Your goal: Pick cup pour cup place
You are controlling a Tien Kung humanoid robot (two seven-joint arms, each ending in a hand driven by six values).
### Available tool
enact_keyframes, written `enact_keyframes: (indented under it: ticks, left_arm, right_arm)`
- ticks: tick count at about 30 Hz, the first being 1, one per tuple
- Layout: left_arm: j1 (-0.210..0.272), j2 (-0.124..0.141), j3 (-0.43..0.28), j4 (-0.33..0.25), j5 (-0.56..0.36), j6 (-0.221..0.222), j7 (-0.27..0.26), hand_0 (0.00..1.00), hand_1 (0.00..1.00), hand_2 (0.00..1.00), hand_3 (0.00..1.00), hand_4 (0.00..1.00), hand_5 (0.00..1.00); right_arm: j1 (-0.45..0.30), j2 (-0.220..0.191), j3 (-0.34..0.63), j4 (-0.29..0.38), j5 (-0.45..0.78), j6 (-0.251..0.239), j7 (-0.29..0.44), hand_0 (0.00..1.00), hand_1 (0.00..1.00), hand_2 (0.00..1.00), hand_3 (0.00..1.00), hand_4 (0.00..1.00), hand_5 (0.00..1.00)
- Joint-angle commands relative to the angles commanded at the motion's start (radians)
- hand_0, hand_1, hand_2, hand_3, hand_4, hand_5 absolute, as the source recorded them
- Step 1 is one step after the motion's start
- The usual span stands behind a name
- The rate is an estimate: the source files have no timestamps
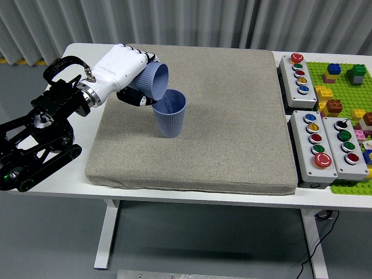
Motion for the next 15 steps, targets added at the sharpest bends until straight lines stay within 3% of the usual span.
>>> enact_keyframes:
  ticks: [15]
  left_arm:
    - [-0.038,0.005,0.033,-0.001,0.033,-0.015,0.006,0.470,0.469,0.490,0.506,0.780,0.209]
  right_arm:
    - [-0.001,-0.001,-0.002,0.000,-0.003,0.000,-0.001,0.642,0.601,0.509,0.582,0.002,0.002]
